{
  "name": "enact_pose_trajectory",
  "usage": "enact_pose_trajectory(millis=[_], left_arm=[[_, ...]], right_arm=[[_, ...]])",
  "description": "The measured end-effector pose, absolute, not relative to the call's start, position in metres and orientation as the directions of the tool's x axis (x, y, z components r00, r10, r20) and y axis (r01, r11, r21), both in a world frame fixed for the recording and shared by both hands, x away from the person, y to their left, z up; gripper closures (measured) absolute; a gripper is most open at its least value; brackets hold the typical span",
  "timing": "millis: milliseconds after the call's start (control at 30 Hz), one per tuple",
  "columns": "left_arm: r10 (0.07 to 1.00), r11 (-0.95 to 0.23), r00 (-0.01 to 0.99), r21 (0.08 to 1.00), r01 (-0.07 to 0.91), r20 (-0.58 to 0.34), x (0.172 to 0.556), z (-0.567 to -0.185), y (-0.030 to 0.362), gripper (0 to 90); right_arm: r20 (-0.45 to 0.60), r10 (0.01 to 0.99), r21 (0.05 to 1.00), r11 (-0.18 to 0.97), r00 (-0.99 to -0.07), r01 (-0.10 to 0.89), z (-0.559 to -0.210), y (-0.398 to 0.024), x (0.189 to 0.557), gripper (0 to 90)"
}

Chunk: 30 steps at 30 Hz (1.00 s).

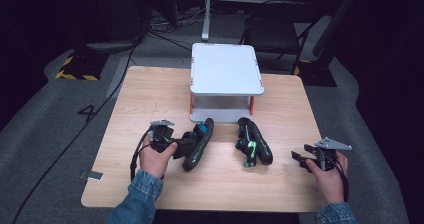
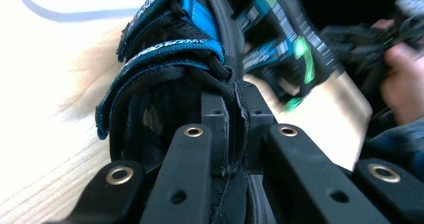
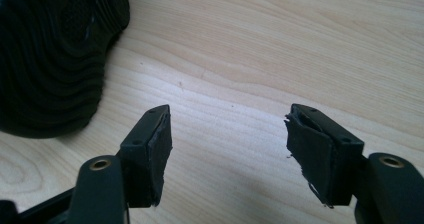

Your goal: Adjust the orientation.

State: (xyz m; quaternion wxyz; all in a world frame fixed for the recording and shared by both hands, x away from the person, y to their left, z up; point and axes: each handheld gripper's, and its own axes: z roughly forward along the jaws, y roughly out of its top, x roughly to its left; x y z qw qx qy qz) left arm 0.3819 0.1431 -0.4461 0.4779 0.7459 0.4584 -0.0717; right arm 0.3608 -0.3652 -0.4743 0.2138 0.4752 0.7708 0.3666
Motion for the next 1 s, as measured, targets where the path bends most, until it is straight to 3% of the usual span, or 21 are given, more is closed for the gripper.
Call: enact_pose_trajectory(millis=[133,233,400,467,500,667,767,833,900,1000], left_arm=[[0.634,-0.137,0.576,0.658,0.74,-0.516,0.38,-0.444,0.138,84.0],[0.598,-0.149,0.586,0.643,0.751,-0.546,0.38,-0.447,0.132,83.3],[0.48,-0.168,0.622,0.631,0.757,-0.618,0.378,-0.454,0.113,67.5],[0.439,-0.165,0.631,0.633,0.756,-0.639,0.375,-0.455,0.107,65.5],[0.457,-0.176,0.646,0.65,0.739,-0.611,0.374,-0.454,0.105,56.7],[0.52,-0.213,0.694,0.711,0.67,-0.499,0.366,-0.443,0.106,52.7],[0.603,-0.254,0.713,0.761,0.597,-0.358,0.364,-0.436,0.111,45.5],[0.654,-0.314,0.701,0.741,0.593,-0.284,0.365,-0.437,0.115,45.2],[0.67,-0.343,0.688,0.707,0.618,-0.277,0.366,-0.442,0.119,45.6],[0.654,-0.315,0.673,0.685,0.658,-0.346,0.368,-0.447,0.128,47.5]], right_arm=[[0.015,0.89,0.764,0.285,-0.457,0.579,-0.475,-0.365,0.358,35.4],[0.013,0.887,0.762,0.29,-0.461,0.58,-0.476,-0.364,0.358,35.4],[0.008,0.878,0.763,0.305,-0.479,0.57,-0.476,-0.358,0.36,35.4],[0.007,0.875,0.76,0.309,-0.483,0.572,-0.476,-0.356,0.36,35.4],[0.006,0.874,0.759,0.312,-0.486,0.571,-0.476,-0.356,0.361,35.4],[0.008,0.869,0.76,0.317,-0.495,0.568,-0.476,-0.355,0.362,35.4],[0.005,0.868,0.76,0.32,-0.497,0.566,-0.476,-0.353,0.364,35.4],[0.009,0.866,0.758,0.32,-0.5,0.569,-0.476,-0.352,0.363,35.4],[0.005,0.864,0.759,0.325,-0.504,0.564,-0.476,-0.352,0.363,35.4],[0.008,0.865,0.76,0.321,-0.502,0.565,-0.476,-0.353,0.362,35.4]])
